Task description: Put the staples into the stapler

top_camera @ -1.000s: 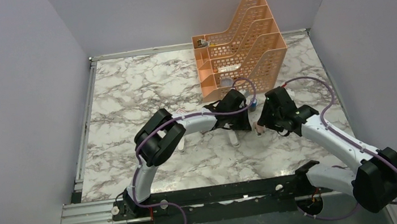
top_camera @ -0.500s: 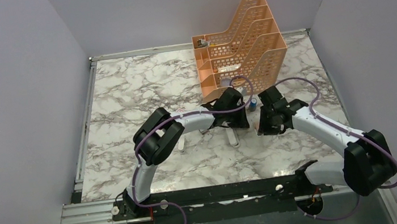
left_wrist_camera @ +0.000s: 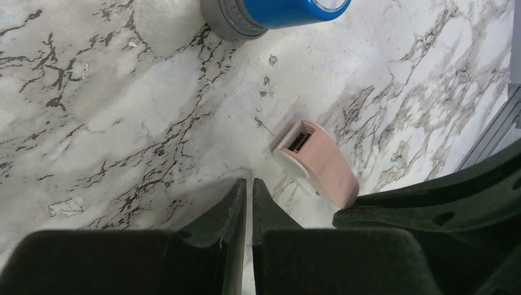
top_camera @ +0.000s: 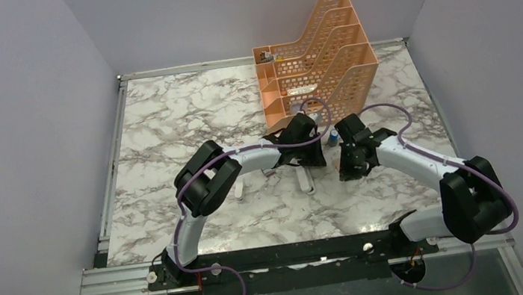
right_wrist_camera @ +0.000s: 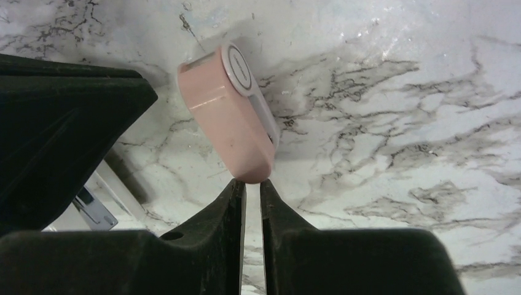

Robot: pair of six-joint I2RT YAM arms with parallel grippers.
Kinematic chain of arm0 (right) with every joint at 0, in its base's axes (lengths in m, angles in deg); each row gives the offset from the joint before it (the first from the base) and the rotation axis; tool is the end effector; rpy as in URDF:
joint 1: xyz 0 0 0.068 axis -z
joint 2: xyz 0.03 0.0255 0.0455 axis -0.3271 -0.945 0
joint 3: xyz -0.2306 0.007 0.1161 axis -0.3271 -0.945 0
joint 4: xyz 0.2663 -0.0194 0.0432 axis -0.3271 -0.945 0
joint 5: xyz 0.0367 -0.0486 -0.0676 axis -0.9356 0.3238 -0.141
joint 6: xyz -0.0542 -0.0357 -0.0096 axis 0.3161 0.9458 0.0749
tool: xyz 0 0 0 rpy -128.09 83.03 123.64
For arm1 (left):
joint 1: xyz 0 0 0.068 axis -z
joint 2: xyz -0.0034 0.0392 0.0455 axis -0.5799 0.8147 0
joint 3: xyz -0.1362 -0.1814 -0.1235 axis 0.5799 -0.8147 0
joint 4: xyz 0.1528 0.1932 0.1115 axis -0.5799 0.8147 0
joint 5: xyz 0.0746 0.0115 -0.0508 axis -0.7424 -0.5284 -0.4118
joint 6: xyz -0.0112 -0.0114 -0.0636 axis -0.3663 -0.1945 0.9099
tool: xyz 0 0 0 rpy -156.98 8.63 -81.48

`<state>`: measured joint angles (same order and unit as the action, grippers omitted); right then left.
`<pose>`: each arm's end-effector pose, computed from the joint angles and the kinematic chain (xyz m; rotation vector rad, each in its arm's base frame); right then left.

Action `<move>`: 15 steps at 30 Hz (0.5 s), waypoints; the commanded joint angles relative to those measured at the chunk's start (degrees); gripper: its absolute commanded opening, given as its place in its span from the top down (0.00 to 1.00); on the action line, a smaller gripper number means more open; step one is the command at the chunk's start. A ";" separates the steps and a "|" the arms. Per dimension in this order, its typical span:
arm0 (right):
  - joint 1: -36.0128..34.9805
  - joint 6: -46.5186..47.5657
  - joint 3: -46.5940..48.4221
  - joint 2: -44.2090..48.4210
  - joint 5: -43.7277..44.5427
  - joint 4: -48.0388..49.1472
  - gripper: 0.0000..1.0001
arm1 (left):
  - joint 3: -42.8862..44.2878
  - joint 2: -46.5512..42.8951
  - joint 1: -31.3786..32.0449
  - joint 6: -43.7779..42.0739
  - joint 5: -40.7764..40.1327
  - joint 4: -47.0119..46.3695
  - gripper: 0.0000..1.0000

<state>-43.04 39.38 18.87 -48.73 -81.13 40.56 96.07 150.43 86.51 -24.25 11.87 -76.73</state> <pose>0.2281 0.0968 0.1458 0.3382 2.7954 0.1405 0.2822 -0.3705 0.1154 0.4394 2.5147 -1.0087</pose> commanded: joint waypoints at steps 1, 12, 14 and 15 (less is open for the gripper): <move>0.12 -0.05 -1.93 -2.55 0.91 3.64 0.82 | 0.36 0.75 -0.07 -2.29 0.38 2.28 0.90; 0.10 0.64 0.35 0.74 2.04 4.01 0.79 | 2.30 0.53 0.15 -3.10 0.96 3.10 0.88; 0.13 0.87 1.36 2.58 2.52 3.11 0.78 | 2.94 0.56 0.11 -3.27 0.89 3.36 0.87; 0.13 0.87 2.15 3.18 2.99 2.34 0.77 | 3.37 0.53 0.15 -3.35 0.94 3.58 0.87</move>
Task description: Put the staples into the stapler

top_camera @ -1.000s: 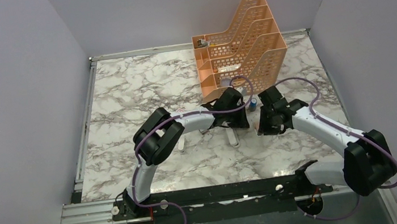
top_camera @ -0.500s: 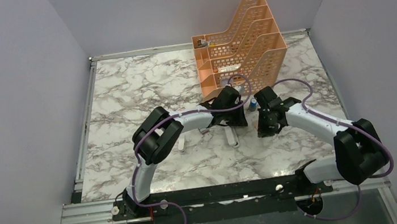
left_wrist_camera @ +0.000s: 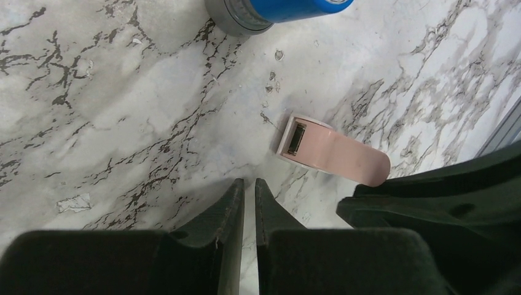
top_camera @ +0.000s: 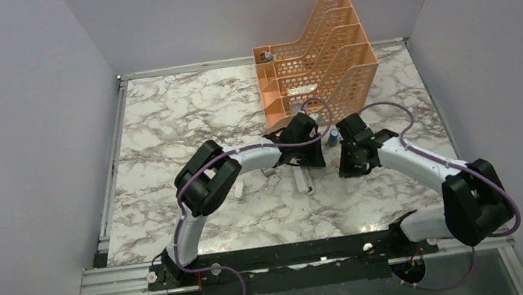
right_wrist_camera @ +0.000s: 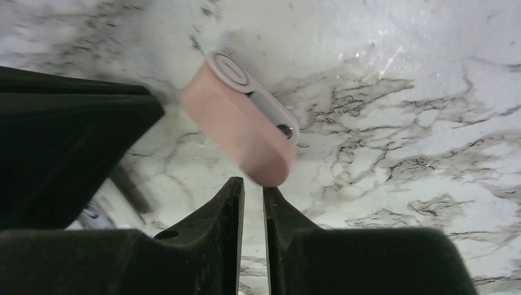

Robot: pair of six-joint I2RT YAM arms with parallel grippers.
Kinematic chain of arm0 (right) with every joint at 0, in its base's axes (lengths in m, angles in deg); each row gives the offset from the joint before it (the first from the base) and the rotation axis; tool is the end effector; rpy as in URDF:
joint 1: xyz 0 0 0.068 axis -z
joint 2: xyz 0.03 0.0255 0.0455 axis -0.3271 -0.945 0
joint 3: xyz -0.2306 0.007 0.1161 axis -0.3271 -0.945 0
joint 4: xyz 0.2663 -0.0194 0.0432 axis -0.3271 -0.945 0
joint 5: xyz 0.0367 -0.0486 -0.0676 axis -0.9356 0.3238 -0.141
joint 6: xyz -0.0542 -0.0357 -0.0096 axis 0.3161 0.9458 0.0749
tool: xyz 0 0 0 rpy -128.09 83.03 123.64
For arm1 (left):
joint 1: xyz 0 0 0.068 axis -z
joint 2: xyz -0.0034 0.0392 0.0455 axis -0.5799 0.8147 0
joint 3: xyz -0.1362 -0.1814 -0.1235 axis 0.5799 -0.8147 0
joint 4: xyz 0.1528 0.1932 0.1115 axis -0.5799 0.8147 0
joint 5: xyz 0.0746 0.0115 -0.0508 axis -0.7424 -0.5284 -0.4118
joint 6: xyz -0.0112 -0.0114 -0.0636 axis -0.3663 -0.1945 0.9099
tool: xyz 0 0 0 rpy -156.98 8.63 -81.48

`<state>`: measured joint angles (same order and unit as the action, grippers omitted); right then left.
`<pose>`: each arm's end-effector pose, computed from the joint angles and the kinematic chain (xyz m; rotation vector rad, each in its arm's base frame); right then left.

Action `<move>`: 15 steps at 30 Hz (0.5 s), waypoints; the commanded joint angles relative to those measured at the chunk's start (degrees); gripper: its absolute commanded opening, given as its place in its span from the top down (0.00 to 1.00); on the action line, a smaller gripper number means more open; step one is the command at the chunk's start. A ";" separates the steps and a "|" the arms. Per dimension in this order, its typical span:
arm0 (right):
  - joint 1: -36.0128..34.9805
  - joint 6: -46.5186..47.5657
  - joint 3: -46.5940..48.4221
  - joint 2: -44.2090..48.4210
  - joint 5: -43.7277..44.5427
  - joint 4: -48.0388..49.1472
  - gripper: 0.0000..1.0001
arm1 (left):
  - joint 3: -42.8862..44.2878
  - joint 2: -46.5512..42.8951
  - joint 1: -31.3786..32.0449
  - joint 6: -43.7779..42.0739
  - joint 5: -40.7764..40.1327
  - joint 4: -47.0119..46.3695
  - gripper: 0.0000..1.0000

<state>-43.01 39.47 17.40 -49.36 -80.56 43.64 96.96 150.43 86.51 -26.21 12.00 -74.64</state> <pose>0.2294 0.0967 0.1383 0.3377 2.7755 0.1395 0.2822 -0.3707 0.1171 0.4820 2.5206 -0.9848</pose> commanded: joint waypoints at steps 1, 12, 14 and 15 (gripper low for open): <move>0.10 0.71 4.09 4.50 2.86 -1.56 0.76 | 2.96 0.56 0.11 -1.47 0.82 1.70 0.86; 0.09 0.96 5.74 6.08 9.18 -3.66 0.62 | 4.13 -2.09 0.16 -3.09 -2.20 4.51 0.76; 0.09 1.65 5.52 5.05 8.64 -3.16 0.62 | 3.19 -2.77 0.17 -3.24 -3.35 4.83 0.76; 0.09 1.92 5.35 4.42 8.28 -2.90 0.64 | 2.68 -3.10 0.23 -3.25 -3.68 4.91 0.75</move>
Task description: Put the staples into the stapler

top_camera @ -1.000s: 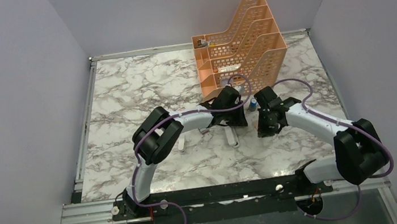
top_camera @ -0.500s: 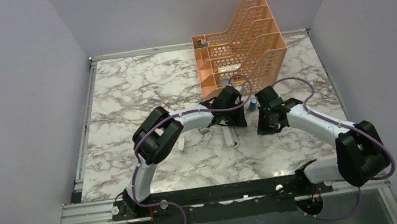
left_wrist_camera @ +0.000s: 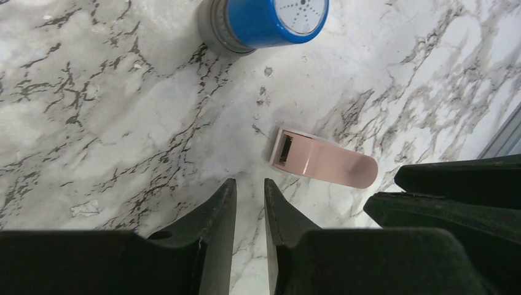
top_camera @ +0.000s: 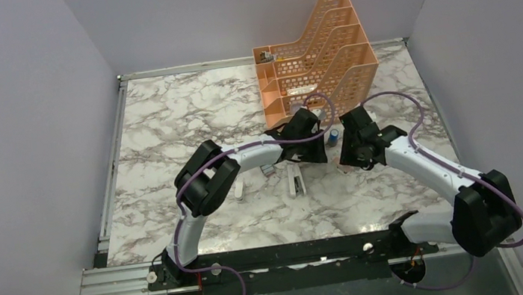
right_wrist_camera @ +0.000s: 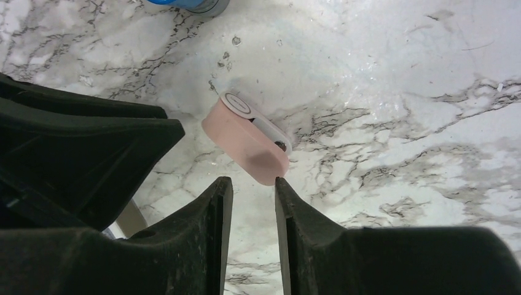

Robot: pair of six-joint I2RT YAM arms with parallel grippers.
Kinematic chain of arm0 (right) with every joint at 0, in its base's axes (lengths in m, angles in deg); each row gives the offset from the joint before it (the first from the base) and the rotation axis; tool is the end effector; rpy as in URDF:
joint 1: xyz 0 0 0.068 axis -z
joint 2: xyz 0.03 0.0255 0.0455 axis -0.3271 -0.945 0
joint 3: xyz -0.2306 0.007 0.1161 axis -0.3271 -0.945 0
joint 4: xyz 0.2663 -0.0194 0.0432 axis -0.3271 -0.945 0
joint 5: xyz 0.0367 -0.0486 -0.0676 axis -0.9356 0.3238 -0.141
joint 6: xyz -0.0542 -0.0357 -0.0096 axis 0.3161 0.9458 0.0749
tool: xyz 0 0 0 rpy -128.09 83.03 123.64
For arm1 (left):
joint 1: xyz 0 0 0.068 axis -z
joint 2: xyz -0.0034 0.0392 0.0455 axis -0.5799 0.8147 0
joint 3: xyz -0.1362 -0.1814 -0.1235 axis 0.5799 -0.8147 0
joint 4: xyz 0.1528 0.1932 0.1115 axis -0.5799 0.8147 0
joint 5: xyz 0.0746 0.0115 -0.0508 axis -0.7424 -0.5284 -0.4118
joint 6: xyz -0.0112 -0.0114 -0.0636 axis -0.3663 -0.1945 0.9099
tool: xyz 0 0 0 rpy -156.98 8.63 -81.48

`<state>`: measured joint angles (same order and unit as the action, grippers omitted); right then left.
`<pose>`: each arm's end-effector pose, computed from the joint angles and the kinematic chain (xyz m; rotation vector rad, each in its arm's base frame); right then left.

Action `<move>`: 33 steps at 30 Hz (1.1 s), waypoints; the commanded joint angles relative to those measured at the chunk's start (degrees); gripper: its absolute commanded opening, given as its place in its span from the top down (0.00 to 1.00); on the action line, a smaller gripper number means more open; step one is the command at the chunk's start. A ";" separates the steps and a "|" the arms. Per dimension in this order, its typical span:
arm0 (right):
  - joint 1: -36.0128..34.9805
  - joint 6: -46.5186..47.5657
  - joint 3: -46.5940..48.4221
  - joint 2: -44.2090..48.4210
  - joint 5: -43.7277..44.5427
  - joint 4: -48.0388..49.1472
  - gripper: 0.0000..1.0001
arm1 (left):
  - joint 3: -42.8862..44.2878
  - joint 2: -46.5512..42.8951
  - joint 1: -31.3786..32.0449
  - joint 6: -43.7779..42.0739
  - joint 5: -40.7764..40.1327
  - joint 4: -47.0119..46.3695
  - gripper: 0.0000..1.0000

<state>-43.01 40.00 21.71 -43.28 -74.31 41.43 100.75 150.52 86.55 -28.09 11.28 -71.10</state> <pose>0.2360 0.0935 0.1842 0.3488 2.5983 0.1025 0.2876 -0.3769 0.1321 0.5150 2.4993 -0.9614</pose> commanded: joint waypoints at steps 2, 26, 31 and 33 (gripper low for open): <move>0.10 1.75 0.87 -2.87 1.75 -0.17 0.66 | -1.93 -3.59 0.21 -1.37 -3.35 1.39 0.75; 2.38 0.26 -2.25 -7.57 -3.30 3.46 0.74 | -4.75 -4.69 0.05 -1.54 -4.07 1.25 0.75; 2.39 1.20 4.13 -3.16 2.00 -0.15 0.66 | -4.31 -5.68 0.10 -1.72 -4.60 1.28 0.75; 2.39 1.51 5.25 -2.03 3.09 -0.87 0.61 | -4.03 -6.29 0.05 -1.96 -4.95 1.53 0.75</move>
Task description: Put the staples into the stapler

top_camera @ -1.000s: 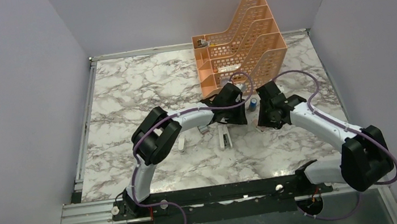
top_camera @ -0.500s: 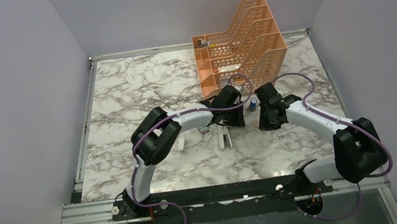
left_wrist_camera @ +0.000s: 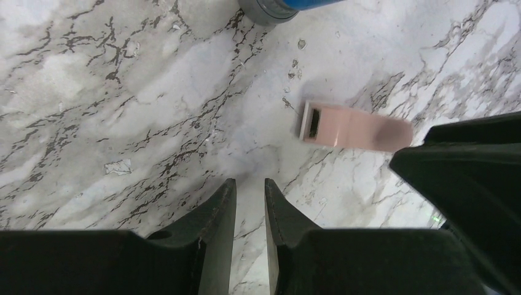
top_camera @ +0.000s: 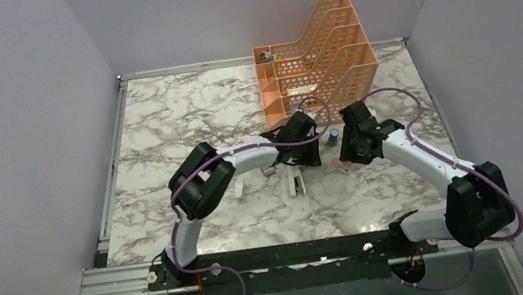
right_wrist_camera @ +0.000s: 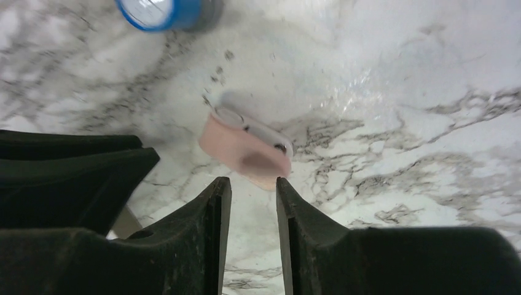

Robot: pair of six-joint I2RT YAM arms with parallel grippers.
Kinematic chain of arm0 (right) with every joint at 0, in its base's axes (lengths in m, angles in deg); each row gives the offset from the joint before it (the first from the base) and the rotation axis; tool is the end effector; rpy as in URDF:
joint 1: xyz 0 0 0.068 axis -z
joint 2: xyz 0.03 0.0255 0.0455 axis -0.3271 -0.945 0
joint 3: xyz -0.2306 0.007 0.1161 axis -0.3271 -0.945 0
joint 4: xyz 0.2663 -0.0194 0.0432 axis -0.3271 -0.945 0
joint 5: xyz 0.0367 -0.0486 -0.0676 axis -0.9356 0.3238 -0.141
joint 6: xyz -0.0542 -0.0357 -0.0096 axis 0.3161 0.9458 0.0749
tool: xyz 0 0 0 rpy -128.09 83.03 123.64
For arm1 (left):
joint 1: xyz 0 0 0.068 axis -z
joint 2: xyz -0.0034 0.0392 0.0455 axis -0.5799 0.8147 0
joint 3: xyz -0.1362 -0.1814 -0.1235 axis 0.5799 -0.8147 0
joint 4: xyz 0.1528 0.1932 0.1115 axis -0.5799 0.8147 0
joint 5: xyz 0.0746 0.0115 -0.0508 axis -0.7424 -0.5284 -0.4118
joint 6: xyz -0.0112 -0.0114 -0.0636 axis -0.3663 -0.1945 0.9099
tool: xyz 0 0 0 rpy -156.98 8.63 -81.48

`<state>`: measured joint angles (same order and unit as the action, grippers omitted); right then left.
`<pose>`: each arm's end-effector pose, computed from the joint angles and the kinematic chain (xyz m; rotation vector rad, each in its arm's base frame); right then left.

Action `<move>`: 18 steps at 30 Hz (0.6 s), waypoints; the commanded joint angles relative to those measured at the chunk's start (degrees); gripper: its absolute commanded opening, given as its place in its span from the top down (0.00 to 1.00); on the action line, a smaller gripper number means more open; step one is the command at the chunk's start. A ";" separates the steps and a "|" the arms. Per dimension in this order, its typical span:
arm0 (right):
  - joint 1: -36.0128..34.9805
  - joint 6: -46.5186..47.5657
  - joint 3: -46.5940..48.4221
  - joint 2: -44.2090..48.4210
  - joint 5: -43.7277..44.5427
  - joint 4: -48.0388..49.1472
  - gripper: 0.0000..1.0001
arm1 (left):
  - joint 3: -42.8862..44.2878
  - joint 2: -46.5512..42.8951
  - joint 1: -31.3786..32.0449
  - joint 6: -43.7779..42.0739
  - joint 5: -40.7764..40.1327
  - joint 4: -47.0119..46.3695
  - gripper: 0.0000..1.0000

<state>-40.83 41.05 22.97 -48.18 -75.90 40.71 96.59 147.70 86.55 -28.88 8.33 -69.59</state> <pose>0.2462 0.0887 0.1698 0.3671 2.6745 0.0669 0.2787 -0.3618 0.1279 0.5035 2.5321 -0.8692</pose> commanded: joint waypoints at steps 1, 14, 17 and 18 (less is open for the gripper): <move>0.20 0.52 4.30 3.34 5.02 -0.41 0.59 | 0.18 -3.83 0.04 -1.32 -2.29 0.18 0.75; 0.20 5.15 4.74 15.94 4.76 -1.46 0.31 | -4.15 -17.19 -0.34 -4.08 -15.29 5.63 0.66; 0.19 6.25 5.91 19.31 6.45 -2.85 0.18 | -7.82 -23.99 -0.40 -4.48 -21.96 8.12 0.57; 0.20 6.44 6.49 20.68 7.23 -3.39 0.15 | -9.26 -26.90 -0.40 -4.60 -24.14 8.89 0.51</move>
<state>-40.83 45.05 26.56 -31.74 -72.19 39.93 91.37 130.67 86.49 -31.94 -4.24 -64.65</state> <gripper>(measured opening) 0.799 0.408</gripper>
